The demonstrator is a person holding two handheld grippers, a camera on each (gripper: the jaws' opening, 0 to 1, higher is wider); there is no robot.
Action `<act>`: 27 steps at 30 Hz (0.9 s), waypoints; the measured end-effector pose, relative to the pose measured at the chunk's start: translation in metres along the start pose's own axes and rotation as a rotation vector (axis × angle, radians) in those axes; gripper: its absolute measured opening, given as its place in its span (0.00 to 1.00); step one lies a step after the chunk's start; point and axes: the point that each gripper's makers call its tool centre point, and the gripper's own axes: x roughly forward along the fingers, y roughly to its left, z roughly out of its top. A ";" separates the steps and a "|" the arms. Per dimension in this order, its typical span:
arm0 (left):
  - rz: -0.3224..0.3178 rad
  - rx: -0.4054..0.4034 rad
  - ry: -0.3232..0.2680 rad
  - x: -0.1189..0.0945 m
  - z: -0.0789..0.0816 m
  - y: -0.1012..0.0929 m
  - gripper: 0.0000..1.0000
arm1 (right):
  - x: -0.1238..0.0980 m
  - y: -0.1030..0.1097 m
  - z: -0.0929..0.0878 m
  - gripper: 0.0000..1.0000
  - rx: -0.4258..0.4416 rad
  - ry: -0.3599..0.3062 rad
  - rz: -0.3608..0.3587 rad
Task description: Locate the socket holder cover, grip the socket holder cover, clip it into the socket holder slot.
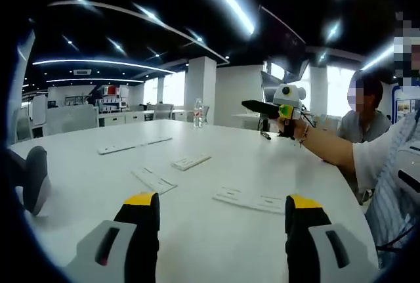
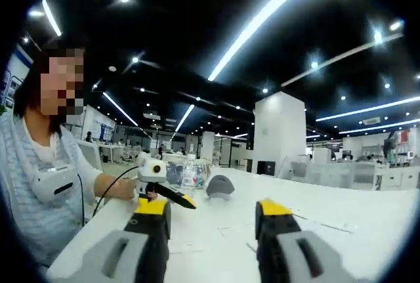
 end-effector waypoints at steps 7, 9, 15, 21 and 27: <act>0.041 0.014 0.006 -0.001 0.000 0.008 0.79 | 0.000 -0.029 -0.025 0.54 -0.020 0.120 -0.172; 0.053 0.013 -0.003 -0.001 0.002 0.009 0.80 | 0.003 -0.027 -0.028 0.53 -0.019 0.130 -0.161; 0.094 -0.003 0.017 0.000 0.001 0.012 0.82 | 0.001 -0.038 -0.044 0.55 -0.001 0.187 -0.204; 0.068 -0.013 0.054 0.005 0.003 -0.004 0.84 | -0.002 -0.042 -0.053 0.57 0.003 0.227 -0.217; 0.060 -0.065 0.107 0.005 -0.001 -0.012 0.83 | -0.001 -0.030 -0.062 0.60 0.036 0.255 -0.132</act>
